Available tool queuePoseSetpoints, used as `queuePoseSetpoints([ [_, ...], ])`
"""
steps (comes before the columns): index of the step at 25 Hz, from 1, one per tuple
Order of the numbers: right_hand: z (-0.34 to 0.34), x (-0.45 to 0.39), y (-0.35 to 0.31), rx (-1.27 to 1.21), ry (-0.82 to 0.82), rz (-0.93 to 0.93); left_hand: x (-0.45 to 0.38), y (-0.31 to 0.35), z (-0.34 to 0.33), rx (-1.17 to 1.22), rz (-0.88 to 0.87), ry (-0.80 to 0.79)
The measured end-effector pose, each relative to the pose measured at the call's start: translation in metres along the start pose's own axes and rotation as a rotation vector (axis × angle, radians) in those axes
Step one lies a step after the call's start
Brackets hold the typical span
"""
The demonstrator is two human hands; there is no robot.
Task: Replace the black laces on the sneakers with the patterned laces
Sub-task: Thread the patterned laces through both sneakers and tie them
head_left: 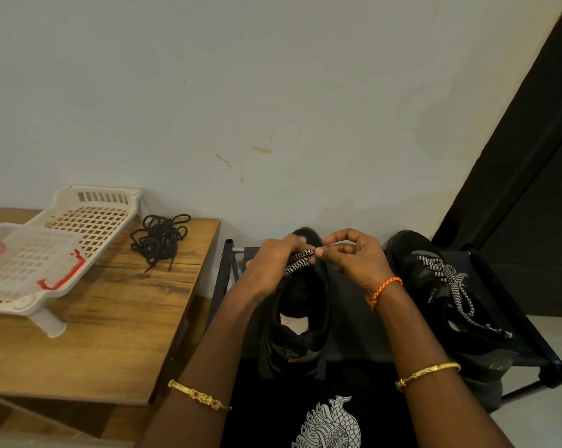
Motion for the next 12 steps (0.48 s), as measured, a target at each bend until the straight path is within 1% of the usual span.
queuePoseSetpoints([
  [2, -0.002, -0.001, -0.004, 0.0, -0.009, 0.034, 0.006, 0.003, 0.001, 0.223, -0.079, 0.022],
  [3, -0.003, 0.0, -0.005, 0.003, -0.017, 0.049, 0.006, 0.003, 0.003, 0.254, -0.085, 0.031],
  [7, -0.007, 0.001, -0.012, 0.011, -0.061, 0.129, 0.012, 0.008, 0.014, 0.153, -0.144, 0.164],
  [9, -0.007, -0.001, -0.012, 0.044, -0.057, 0.144, 0.012, 0.007, 0.015, 0.132, -0.174, 0.153],
  [11, -0.007, -0.003, -0.01, 0.068, -0.04, 0.131, 0.01, 0.001, 0.014, 0.124, -0.161, 0.12],
  [12, -0.007, -0.005, -0.007, 0.09, -0.029, 0.116, 0.008, -0.002, 0.017, 0.082, -0.142, 0.155],
])
Point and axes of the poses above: each hand's wrist, its own x-axis away from the middle knuckle, its own z-axis out of the back of the hand, y = z × x, the point moved 9 cm from there along -x, towards the middle knuckle, and after that the axes turned 9 degrees about -y, right-handed, at the moved point
